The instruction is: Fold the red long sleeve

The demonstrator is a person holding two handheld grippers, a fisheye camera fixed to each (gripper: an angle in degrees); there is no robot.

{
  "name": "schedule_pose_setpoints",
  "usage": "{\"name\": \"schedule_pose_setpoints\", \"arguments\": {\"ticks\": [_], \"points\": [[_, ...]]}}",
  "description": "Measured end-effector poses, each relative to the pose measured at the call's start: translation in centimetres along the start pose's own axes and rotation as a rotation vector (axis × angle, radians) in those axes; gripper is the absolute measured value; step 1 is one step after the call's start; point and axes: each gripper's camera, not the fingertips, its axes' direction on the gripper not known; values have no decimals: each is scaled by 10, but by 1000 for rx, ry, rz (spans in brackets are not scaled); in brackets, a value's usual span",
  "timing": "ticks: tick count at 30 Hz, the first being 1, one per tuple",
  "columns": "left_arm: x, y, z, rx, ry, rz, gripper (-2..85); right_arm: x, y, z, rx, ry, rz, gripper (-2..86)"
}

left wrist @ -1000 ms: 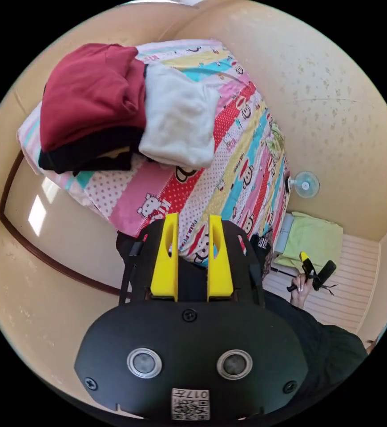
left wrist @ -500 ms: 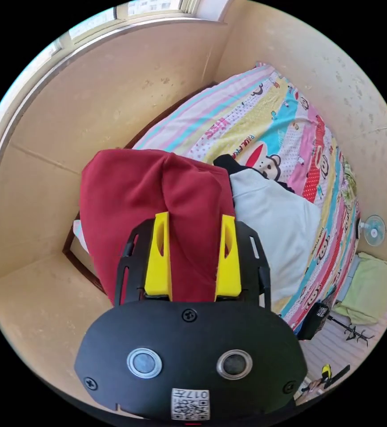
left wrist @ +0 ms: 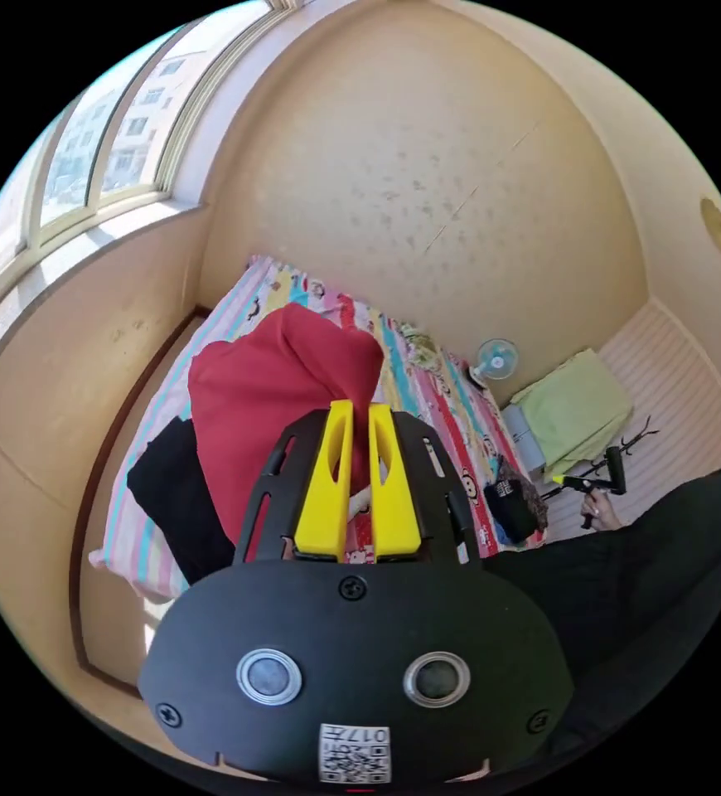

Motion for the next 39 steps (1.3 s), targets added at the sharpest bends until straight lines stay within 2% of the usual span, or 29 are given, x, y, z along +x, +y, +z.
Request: {"name": "schedule_pose_setpoints", "arguments": {"ticks": [4, 6, 7, 9, 10, 12, 15, 17, 21, 23, 25, 27, 29, 31, 35, 37, 39], "points": [[77, -8, -30, 132, 318, 232, 25, -8, -15, 8, -89, -121, -127, 18], [134, -11, -33, 220, 645, 417, 22, -32, -22, -4, -45, -146, -262, 29], [145, -12, -32, 236, 741, 458, 21, -38, -23, -9, -24, -164, -294, 32], [186, -17, -16, 275, 1115, 575, 19, -56, -24, -29, 69, -275, -405, 49], [196, -18, -8, 268, 1209, 587, 19, -59, -24, -33, 91, -310, -427, 55], [238, -19, 40, 169, 1507, 553, 18, -68, -25, -48, 169, -460, -488, 81], [302, 11, 110, -22, 1721, 468, 18, -71, -17, -64, 320, -604, -554, 110], [344, 42, 142, -154, 1803, 460, 19, -68, -11, -64, 365, -651, -561, 126], [433, 122, 199, -454, 1840, 437, 22, -65, -1, -43, 255, -750, -613, 206], [456, 152, 216, -544, 1860, 427, 24, -63, 6, -25, 195, -743, -624, 230], [470, 175, 229, -625, 1821, 442, 27, -59, 10, -7, 91, -823, -613, 228], [473, 195, 237, -678, 1700, 461, 32, -52, 19, 7, 0, -1097, -662, 117], [467, 204, 242, -707, 1639, 443, 38, -44, 31, 1, 121, -1162, -658, 20], [454, 211, 243, -722, 1529, 427, 46, -34, 41, -12, 257, -1106, -581, 11], [405, 227, 249, -720, 1106, 307, 74, -47, 56, -54, 413, -835, -558, 9], [383, 236, 252, -659, 955, 245, 102, -63, 57, -68, 426, -749, -587, 11], [373, 252, 270, -624, 817, 168, 149, -91, 54, -76, 402, -573, -594, 16]]}}
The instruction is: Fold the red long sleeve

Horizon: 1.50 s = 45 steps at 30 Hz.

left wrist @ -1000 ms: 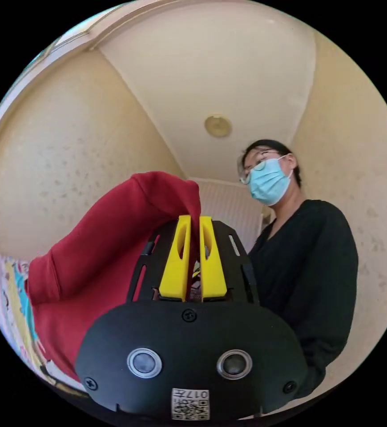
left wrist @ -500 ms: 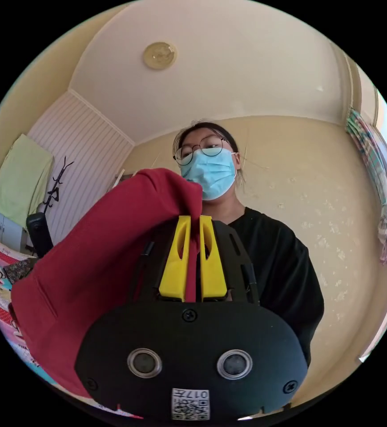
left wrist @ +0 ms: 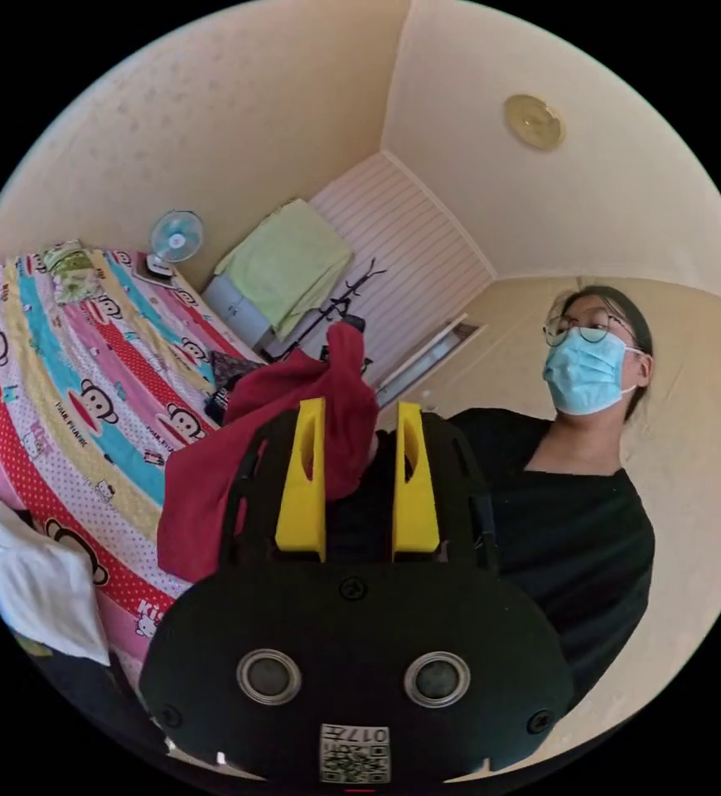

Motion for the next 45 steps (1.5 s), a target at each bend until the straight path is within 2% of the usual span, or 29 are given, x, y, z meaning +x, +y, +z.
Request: {"name": "schedule_pose_setpoints", "arguments": {"ticks": [4, 8, 10, 14, 17, 19, 21, 24, 25, 28, 30, 34, 36, 38, 39, 41, 43, 45], "points": [[-16, -2, 61, -33, -118, -25, 202, -21, -21, 15, -22, 141, -35, 21], [-19, -11, 106, 22, 47, 25, 227, -38, -47, 27, -87, 270, -77, 29], [-14, -16, 109, 60, 43, 53, 220, -51, -58, 37, -142, 372, -116, 32], [-3, -25, 128, 52, -280, 46, 220, -65, -74, 59, -196, 424, -150, 37], [5, -27, 141, 65, -331, 63, 221, -70, -81, 71, -232, 510, -138, 40], [9, -26, 146, 58, -367, 63, 204, -74, -84, 78, -265, 584, -140, 42], [1, -26, 156, 13, -475, 64, 99, -77, -83, 80, -274, 581, -148, 47], [-11, -28, 155, 13, -405, 57, 45, -67, -77, 67, -274, 640, -93, 56], [-10, -29, 154, 20, -401, 68, 43, -64, -75, 62, -272, 629, -78, 59], [-9, -42, 152, 40, -228, 82, 35, -51, -56, 27, -232, 461, 6, 80], [-10, -53, 152, 43, -175, 98, 33, -46, -26, -9, -109, 363, 66, 103], [8, -57, 137, 58, -73, 185, 33, -38, 41, -52, -12, 368, 149, 126], [27, -57, 123, 38, -16, 259, 34, -15, 85, -66, -24, 318, 278, 157], [42, -59, 115, -1, 6, 305, 34, 10, 111, -72, -12, 196, 383, 178], [50, -60, 109, -17, 2, 324, 35, 23, 124, -77, 69, 122, 413, 179], [60, -63, 102, -25, -24, 338, 36, 38, 134, -82, 187, -38, 384, 178], [65, -66, 92, -14, -67, 335, 37, 51, 130, -79, 192, -201, 373, 169], [61, -69, 75, 4, -114, 295, 38, 45, 112, -80, 103, -304, 255, 81]]}}
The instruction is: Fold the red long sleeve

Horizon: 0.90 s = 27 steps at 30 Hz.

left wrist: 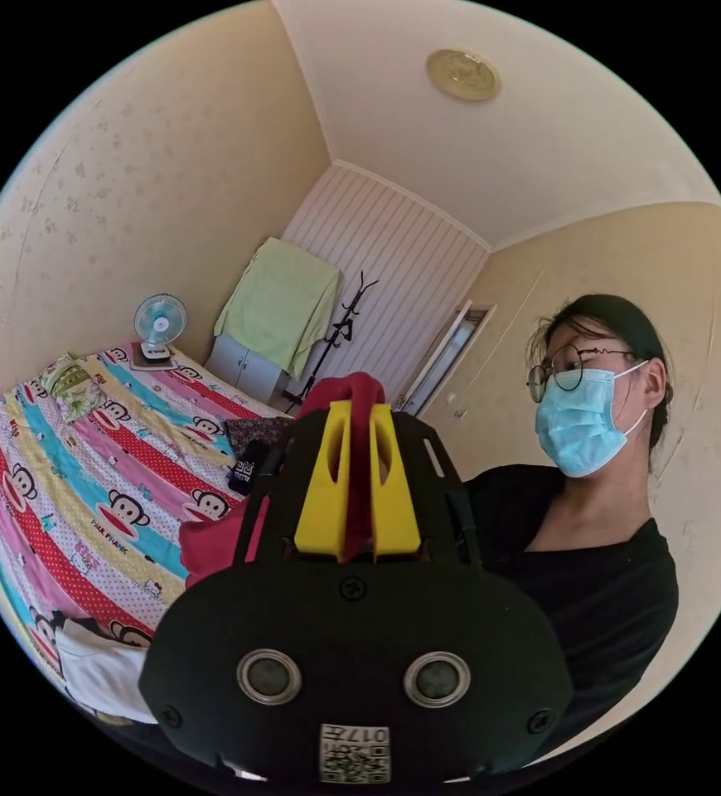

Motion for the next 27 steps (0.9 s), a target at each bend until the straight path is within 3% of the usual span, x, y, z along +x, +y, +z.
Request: {"name": "schedule_pose_setpoints", "arguments": {"ticks": [5, 9, 14, 18, 22, 27], "points": [[-14, 20, -61, 56, -165, -84, 40, -64, -39, -51, 71, 361, -51, 44], [-33, 48, -87, -91, -203, -131, 41, -139, -84, -93, 228, 601, -165, 40], [-91, 127, -65, -248, -114, -321, 40, -183, -114, -92, 260, 619, -260, 38], [-134, 204, -42, -246, -34, -544, 28, -196, -129, -91, 207, 589, -295, 37], [-97, 195, -87, -54, -11, -484, 16, -241, -133, -109, 112, 671, -416, 38], [-32, 97, -148, 68, 80, -229, 7, -314, -153, -153, 80, 808, -518, 38]]}}
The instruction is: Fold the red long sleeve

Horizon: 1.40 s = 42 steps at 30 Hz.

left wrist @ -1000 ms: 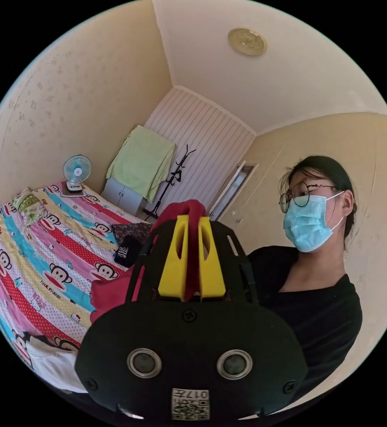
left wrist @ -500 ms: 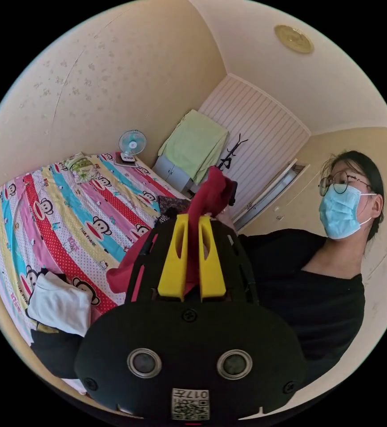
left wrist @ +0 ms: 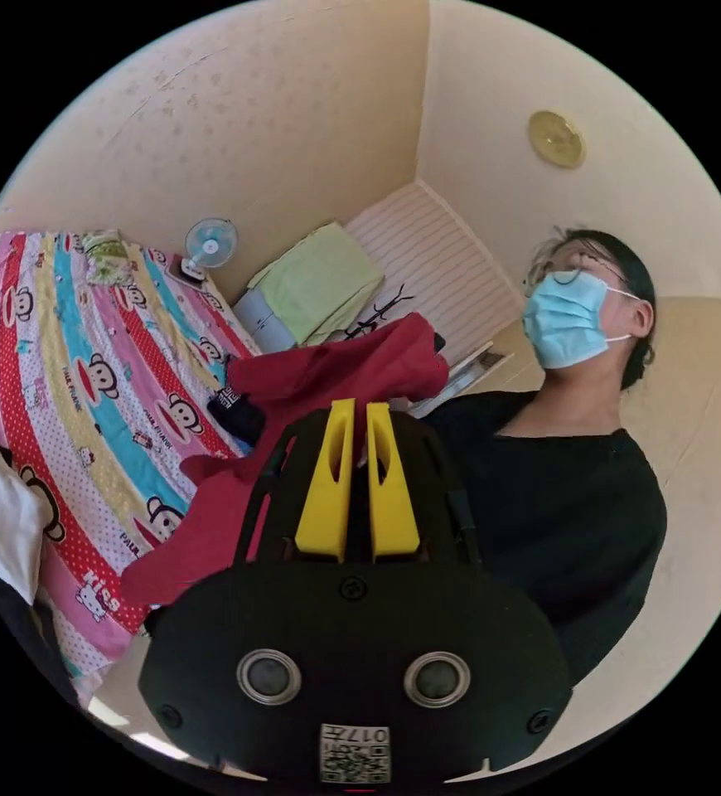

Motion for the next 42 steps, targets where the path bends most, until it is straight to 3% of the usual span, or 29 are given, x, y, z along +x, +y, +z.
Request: {"name": "schedule_pose_setpoints", "arguments": {"ticks": [4, 7, 10, 14, 17, 20, 25, 28, 31, 33, 35, 38, 39, 42], "points": [[28, -68, -31, 12, -248, 29, 2, 31, -34, 7, -123, 43, 4, 38], [-3, -122, -42, -35, -412, -24, 4, 92, -49, 37, -242, 53, 60, 39], [-104, -166, -51, -58, -402, -166, 8, 195, -38, 96, -388, 31, 217, 40], [-341, -212, -66, -98, -439, -452, 18, 361, 23, 223, -597, -12, 380, 43], [-494, -203, -86, 31, -477, -665, 37, 467, 88, 314, -700, 88, 547, 48], [-555, -145, -90, 72, -622, -833, 56, 515, 155, 352, -780, 114, 723, 65], [-544, 12, -63, -64, -869, -905, 95, 493, 271, 342, -891, -2, 822, 66], [-511, 122, -66, -133, -1023, -1072, 127, 463, 344, 319, -1024, -30, 905, 66], [-494, 211, -78, -127, -1009, -1240, 158, 445, 380, 285, -1047, 37, 969, 65], [-511, 260, -70, -189, -881, -1336, 157, 446, 388, 256, -1018, 147, 1065, 67], [-507, 258, -74, -186, -941, -1297, 139, 454, 389, 240, -978, 176, 1154, 67], [-507, 208, -92, -320, -645, -1231, 53, 472, 377, 225, -1001, 206, 1169, 61], [-486, 170, -111, -346, -626, -1163, 37, 480, 369, 220, -1013, 223, 1156, 59], [-398, 68, -200, -325, -833, -943, 31, 501, 356, 214, -1065, 224, 1110, 55]]}}
